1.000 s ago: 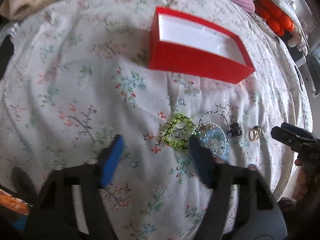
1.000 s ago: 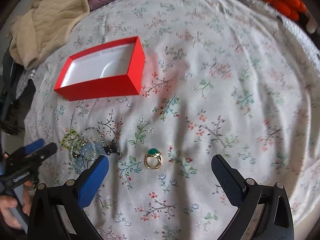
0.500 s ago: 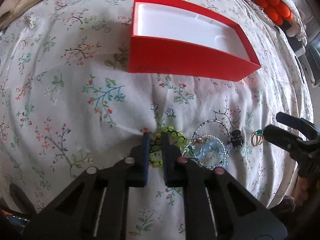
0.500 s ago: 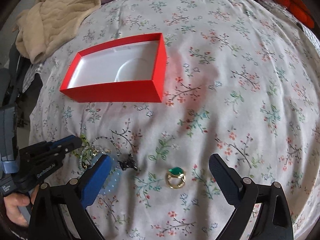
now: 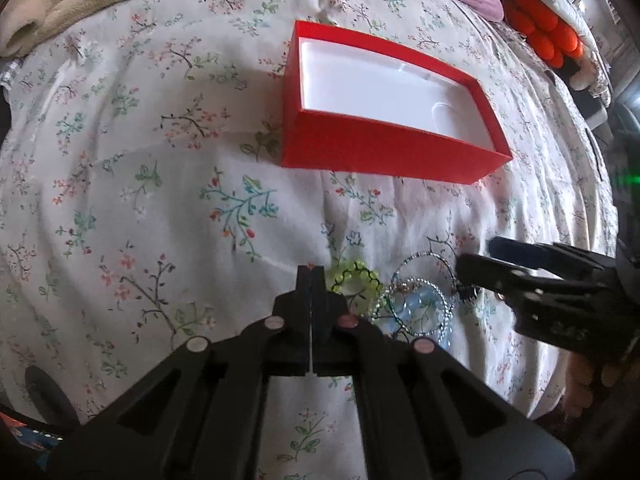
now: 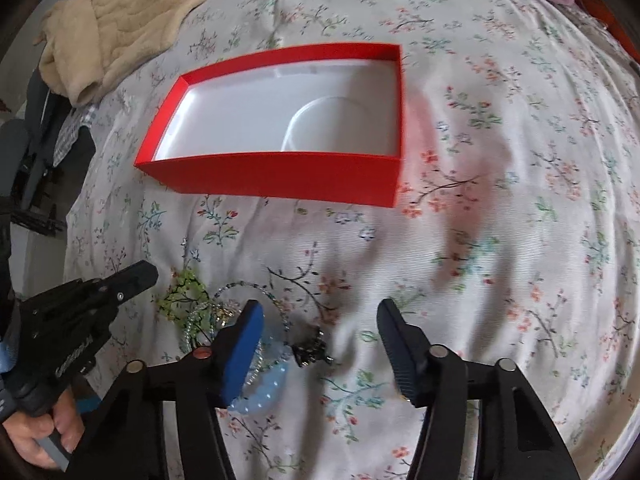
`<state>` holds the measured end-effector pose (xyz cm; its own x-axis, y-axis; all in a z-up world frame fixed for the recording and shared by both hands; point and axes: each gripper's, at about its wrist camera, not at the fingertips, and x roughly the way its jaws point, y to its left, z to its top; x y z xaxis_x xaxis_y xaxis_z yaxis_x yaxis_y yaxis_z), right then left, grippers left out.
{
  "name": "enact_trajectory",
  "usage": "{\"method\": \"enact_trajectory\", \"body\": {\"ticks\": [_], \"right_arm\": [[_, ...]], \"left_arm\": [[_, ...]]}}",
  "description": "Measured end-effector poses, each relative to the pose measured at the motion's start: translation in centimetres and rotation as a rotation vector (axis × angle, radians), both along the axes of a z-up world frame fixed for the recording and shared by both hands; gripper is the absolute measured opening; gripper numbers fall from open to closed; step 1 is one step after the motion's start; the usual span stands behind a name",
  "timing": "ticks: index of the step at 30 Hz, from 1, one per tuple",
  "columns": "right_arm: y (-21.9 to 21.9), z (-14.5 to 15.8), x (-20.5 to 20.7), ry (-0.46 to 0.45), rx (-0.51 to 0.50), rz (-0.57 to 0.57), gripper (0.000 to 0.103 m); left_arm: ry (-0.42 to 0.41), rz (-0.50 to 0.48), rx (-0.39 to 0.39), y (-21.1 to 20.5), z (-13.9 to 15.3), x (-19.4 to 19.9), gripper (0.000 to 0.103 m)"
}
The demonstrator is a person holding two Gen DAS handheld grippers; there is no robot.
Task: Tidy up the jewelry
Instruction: 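Close the right tool on the silver beaded bracelet while the left tool holds the green bracelet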
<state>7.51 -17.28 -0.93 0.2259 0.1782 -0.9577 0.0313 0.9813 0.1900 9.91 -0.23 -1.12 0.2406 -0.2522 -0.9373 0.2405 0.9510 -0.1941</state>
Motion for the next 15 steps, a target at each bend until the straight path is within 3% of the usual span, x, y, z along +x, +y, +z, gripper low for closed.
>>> {"method": "enact_trajectory", "body": {"ticks": [3, 5, 7, 10, 12, 15], "right_arm": [[0.6, -0.5, 0.3, 0.013, -0.007, 0.006, 0.050], [1.3, -1.0, 0.7, 0.025, -0.016, 0.017, 0.044], [1.9, -1.4, 0.9, 0.033, -0.028, 0.027, 0.037], [2.8, -2.0, 1.1, 0.035, -0.060, 0.056, 0.025], [3.5, -2.0, 1.1, 0.022, -0.083, 0.078, 0.011], [3.5, -1.7, 1.1, 0.009, -0.073, 0.073, 0.008]], "left_arm": [[0.015, -0.007, -0.020, 0.2, -0.2, -0.1, 0.007], [0.024, -0.007, -0.033, 0.3, -0.2, -0.1, 0.026], [0.031, 0.003, -0.041, 0.2, -0.2, 0.2, 0.033], [0.058, 0.010, -0.058, 0.3, -0.5, 0.5, 0.033], [0.067, 0.004, -0.061, 0.1, -0.6, 0.6, 0.034], [0.073, -0.012, -0.056, -0.1, -0.7, 0.5, 0.034]]}}
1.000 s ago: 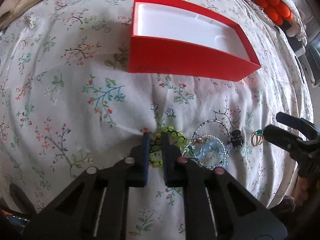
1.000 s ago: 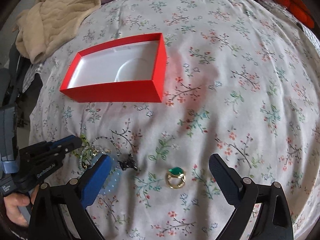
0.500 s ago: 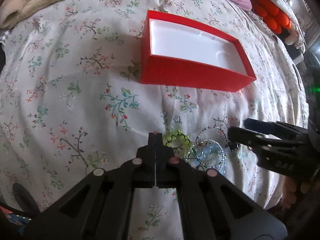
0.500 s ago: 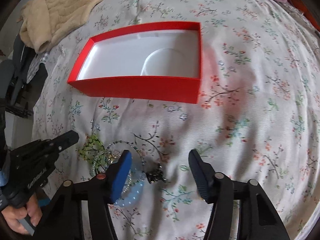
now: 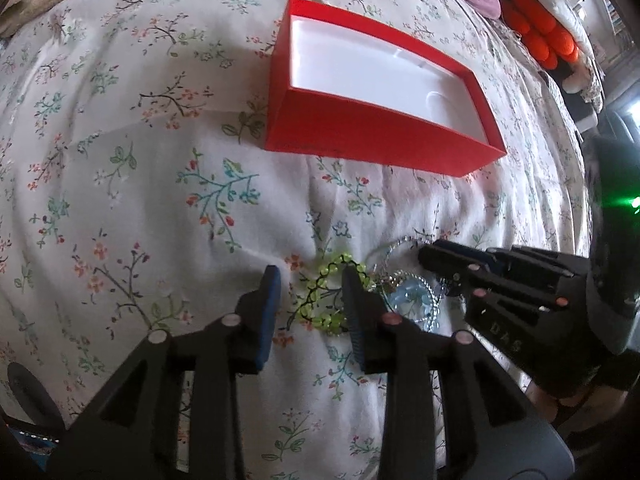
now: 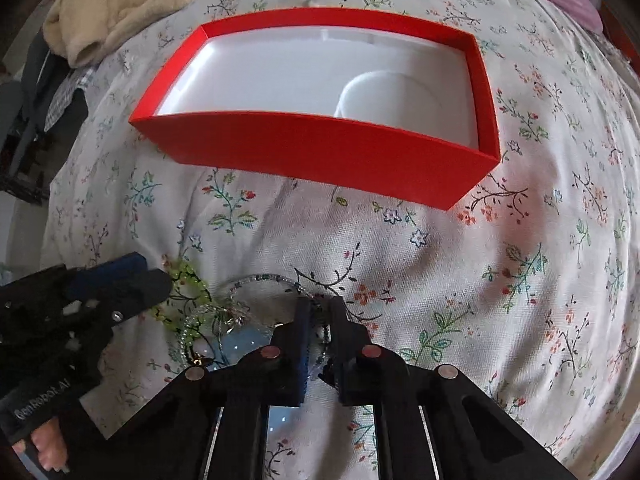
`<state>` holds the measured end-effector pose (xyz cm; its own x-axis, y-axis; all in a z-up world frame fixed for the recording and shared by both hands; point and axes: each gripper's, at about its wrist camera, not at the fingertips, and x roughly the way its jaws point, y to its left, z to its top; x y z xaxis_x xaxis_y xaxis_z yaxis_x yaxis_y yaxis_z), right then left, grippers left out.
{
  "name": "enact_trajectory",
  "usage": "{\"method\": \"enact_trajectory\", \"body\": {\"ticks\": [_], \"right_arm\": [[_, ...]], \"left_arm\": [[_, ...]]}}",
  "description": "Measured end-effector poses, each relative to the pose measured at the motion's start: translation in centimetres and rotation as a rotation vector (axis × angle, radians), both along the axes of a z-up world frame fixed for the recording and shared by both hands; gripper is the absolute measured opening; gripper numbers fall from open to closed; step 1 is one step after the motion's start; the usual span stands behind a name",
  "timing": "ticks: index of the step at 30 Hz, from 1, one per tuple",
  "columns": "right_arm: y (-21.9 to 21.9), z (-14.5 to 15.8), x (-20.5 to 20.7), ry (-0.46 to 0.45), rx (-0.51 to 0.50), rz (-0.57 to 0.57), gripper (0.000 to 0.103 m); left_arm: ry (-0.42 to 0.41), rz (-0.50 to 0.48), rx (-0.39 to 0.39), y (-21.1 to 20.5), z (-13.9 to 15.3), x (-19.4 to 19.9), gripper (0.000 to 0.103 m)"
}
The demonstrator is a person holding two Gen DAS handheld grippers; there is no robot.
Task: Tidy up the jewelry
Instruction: 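Close the right tool on the silver beaded bracelet while the left tool holds the green bracelet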
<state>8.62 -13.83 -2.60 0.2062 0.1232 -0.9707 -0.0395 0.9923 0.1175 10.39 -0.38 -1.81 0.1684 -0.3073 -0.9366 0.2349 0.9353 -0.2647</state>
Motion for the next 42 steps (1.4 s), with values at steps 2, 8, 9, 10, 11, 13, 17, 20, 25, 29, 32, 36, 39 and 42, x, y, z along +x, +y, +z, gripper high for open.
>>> {"method": "enact_trajectory", "body": {"ticks": [2, 8, 9, 10, 11, 13, 17, 20, 25, 29, 32, 36, 39, 42], "right_arm": [[-0.2, 0.4, 0.0, -0.012, 0.010, -0.007, 0.006], [-1.5, 2.6, -0.6, -0.073, 0.031, -0.037, 0.005], [-1.8, 2.8, -0.8, -0.079, 0.031, -0.039, 0.005], [-2.1, 3.0, -1.0, -0.084, 0.033, -0.039, 0.005], [-2.3, 3.2, -1.1, -0.083, 0.039, -0.039, 0.005], [-2.8, 2.9, -1.3, -0.071, 0.065, -0.034, 0.006], [-3.0, 1.6, -1.0, -0.015, 0.085, -0.046, 0.016], [-3.4, 1.4, -0.9, 0.001, 0.095, -0.052, 0.017], [-3.6, 1.0, -0.5, 0.002, 0.080, -0.072, 0.046], [-2.9, 0.9, -0.3, -0.012, 0.070, -0.068, 0.059], [-1.9, 0.1, -0.1, 0.001, 0.036, -0.055, 0.052], [0.5, -0.7, -0.4, -0.034, -0.108, 0.018, 0.038], [1.8, -0.6, -0.9, -0.044, -0.107, 0.063, 0.009], [1.7, -0.1, -1.2, -0.056, -0.095, 0.056, 0.005]], "left_arm": [[0.010, -0.008, 0.007, -0.3, -0.3, -0.1, 0.034], [0.001, -0.032, 0.057, -1.7, -1.0, -0.2, 0.034], [-0.003, -0.034, 0.066, -2.0, -1.1, -0.1, 0.033], [-0.007, -0.033, 0.081, -2.1, -1.1, -0.1, 0.028], [-0.015, -0.029, 0.105, -2.3, -1.2, -0.2, 0.020], [-0.019, -0.026, 0.116, -2.5, -1.2, -0.1, 0.012], [-0.016, -0.001, 0.094, -2.2, -1.0, 0.0, 0.010], [-0.028, 0.030, 0.082, -1.1, -0.3, -0.2, 0.009], [-0.068, 0.055, 0.073, 0.0, 0.9, -0.4, 0.009], [-0.072, 0.063, 0.075, 0.7, 0.9, -0.5, 0.009], [-0.075, 0.072, 0.085, 0.7, 0.9, -0.6, 0.009], [-0.087, 0.080, 0.088, 0.7, 1.1, -0.6, 0.009], [-0.102, 0.084, 0.082, 0.3, 1.5, -0.8, 0.009], [-0.119, 0.093, 0.058, 0.3, 2.3, -1.4, 0.009]]}}
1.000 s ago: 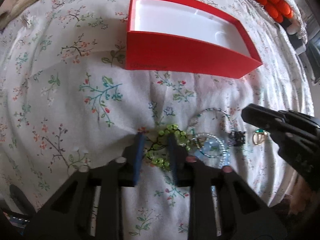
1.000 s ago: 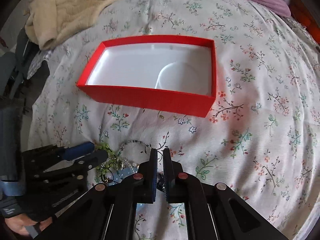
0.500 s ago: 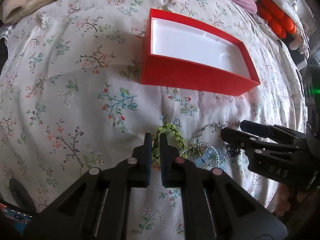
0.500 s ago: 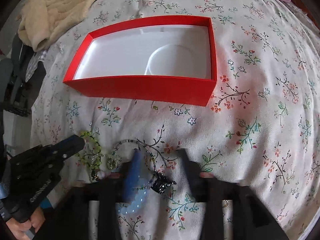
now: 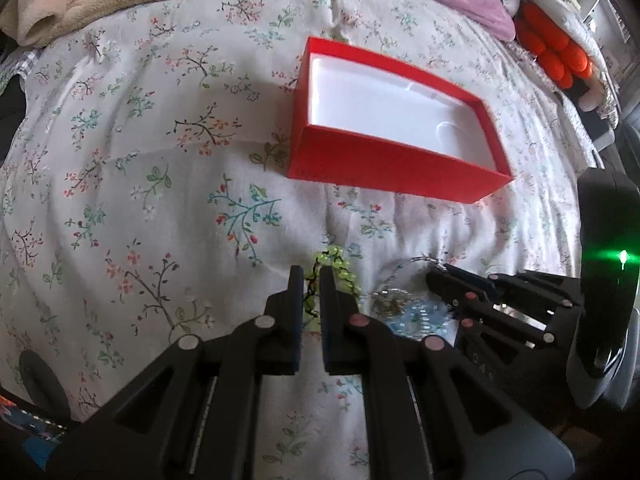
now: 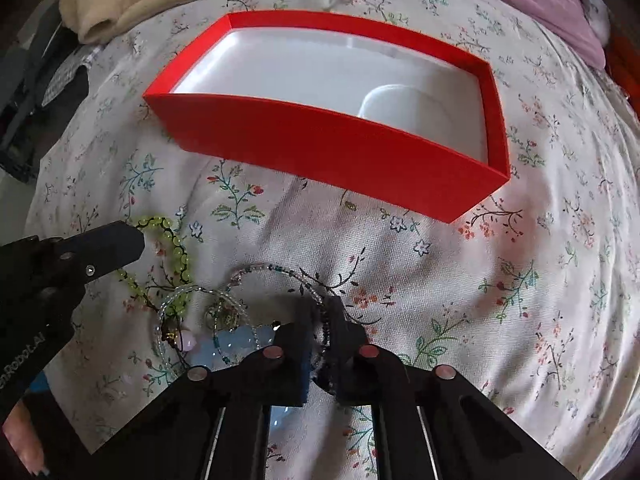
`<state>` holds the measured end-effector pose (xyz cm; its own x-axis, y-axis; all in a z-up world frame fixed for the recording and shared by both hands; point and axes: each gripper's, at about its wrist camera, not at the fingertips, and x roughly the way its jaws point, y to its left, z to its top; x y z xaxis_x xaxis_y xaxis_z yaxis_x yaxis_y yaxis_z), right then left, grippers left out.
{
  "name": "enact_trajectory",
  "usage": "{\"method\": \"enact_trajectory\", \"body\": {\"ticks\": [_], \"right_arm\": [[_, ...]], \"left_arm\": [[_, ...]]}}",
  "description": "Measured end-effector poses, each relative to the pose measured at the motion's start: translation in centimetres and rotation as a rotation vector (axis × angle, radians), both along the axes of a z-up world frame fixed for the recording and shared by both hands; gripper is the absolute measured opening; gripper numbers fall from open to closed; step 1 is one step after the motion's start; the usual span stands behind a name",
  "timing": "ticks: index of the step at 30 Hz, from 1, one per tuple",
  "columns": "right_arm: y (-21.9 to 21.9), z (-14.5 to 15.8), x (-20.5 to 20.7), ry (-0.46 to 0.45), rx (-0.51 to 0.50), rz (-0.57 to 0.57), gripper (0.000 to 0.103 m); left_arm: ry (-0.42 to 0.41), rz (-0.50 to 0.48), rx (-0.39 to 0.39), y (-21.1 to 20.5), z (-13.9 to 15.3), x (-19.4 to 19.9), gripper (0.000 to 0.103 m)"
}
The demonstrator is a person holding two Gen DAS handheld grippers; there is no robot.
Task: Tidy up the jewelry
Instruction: 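Close the right tool on the silver beaded bracelet while the left tool holds the green bracelet, then lift both bracelets and carry them over the red box with both tools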
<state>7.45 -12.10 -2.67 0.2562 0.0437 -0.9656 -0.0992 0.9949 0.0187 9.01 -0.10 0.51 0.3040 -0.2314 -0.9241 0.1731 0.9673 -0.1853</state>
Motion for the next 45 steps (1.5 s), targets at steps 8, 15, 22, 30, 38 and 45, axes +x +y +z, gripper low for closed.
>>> {"method": "enact_trajectory", "body": {"ticks": [8, 15, 22, 30, 38, 45], "right_arm": [[-1.7, 4.9, -1.9, -0.110, 0.113, -0.017, 0.004], [-3.4, 8.8, -3.2, -0.203, 0.171, -0.036, 0.003], [-3.8, 11.0, -2.7, -0.252, 0.225, -0.064, 0.003], [-4.6, 12.5, -1.6, -0.295, 0.269, -0.107, 0.004], [-7.0, 12.8, -0.1, -0.328, 0.297, -0.182, 0.004], [-8.8, 11.9, 1.6, -0.338, 0.321, -0.239, 0.004]], "left_arm": [[-0.062, -0.011, -0.060, -0.3, 2.7, -1.1, 0.008], [-0.116, -0.006, -0.133, 0.5, 5.0, -1.3, 0.008], [-0.162, -0.005, -0.202, 0.3, 7.1, -0.7, 0.008], [-0.221, -0.026, -0.297, -1.9, 9.5, 1.1, 0.008], [-0.266, -0.007, -0.454, -3.8, 9.1, 4.8, 0.008], [-0.193, 0.091, -0.397, -3.3, 4.2, 7.9, 0.008]]}}
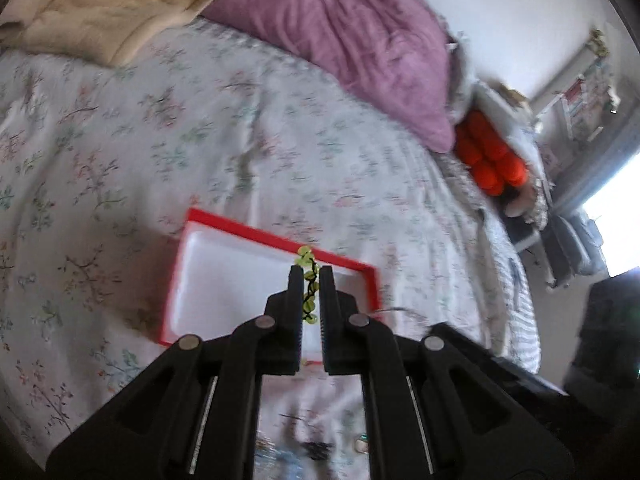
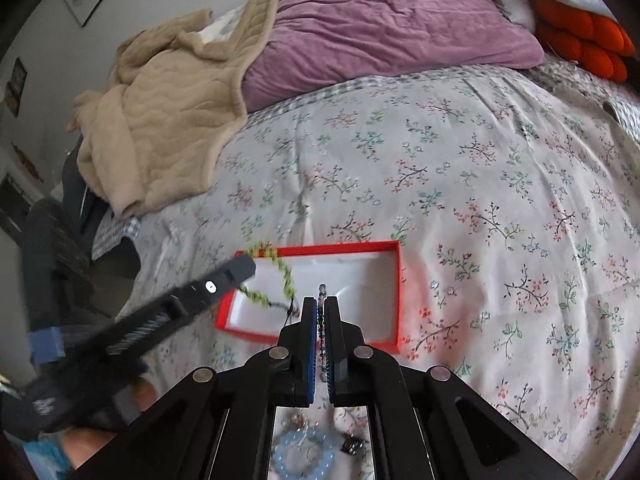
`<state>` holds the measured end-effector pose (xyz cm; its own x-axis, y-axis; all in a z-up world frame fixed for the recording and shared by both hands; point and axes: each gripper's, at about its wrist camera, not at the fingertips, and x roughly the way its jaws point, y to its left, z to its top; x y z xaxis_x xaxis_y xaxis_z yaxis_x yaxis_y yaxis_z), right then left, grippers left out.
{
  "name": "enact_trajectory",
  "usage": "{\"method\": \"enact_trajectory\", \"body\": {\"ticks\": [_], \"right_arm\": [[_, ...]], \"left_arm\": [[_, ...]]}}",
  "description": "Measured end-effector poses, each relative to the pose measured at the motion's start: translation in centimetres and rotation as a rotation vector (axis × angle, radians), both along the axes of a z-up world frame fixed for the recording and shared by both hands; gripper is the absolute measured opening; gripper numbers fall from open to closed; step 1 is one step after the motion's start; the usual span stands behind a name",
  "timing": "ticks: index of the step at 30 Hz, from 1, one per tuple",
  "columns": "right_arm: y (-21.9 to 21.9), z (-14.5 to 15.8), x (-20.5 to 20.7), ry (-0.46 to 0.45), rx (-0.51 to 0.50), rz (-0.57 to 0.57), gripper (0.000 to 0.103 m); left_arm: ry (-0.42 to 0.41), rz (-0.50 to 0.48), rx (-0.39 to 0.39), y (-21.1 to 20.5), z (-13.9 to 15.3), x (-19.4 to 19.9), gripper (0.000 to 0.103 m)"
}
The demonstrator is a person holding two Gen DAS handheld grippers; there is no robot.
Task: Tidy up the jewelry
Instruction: 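Lift both bracelets and carry them over the red box with both tools, then open both tools to drop the bracelets into the red box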
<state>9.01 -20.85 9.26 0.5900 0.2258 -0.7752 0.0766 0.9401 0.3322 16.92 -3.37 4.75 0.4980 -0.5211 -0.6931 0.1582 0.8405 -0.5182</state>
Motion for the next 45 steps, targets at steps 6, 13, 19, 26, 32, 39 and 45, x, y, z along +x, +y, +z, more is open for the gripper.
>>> {"method": "enact_trajectory", "body": {"ticks": [6, 13, 19, 26, 32, 39, 45], "right_arm": [[0.8, -0.3, 1.5, -0.014, -0.002, 0.007, 0.004], [2.8, -1.3, 3.1, -0.047, 0.063, 0.067, 0.004], [1.6, -4.0, 4.1, 0.022, -0.032, 0.005, 0.004], [-0.3, -4.5, 3.6, 0.048, -0.066, -0.031, 0.005], [-0.1, -3.5, 2.6, 0.068, -0.089, -0.006, 0.016], [0.4, -2.3, 0.5, 0.093, -0.133, 0.028, 0.021], [0.0, -2.0, -1.7, 0.117, -0.164, 0.016, 0.064]], "left_arm": [[-0.009, 0.048, 0.099, 1.0, -1.0, 0.5, 0.008], [-0.006, 0.068, 0.169, 1.4, -2.0, 0.8, 0.008], [-0.005, 0.057, 0.222, 1.1, -2.4, 0.7, 0.009], [-0.006, 0.059, 0.248, 1.1, -1.9, 0.4, 0.012], [-0.009, 0.038, 0.285, 1.2, -0.8, -0.4, 0.051], [-0.017, 0.004, 0.348, 1.2, 0.8, -2.9, 0.071], [0.047, 0.014, 0.420, 1.7, 0.2, -4.8, 0.080]]}}
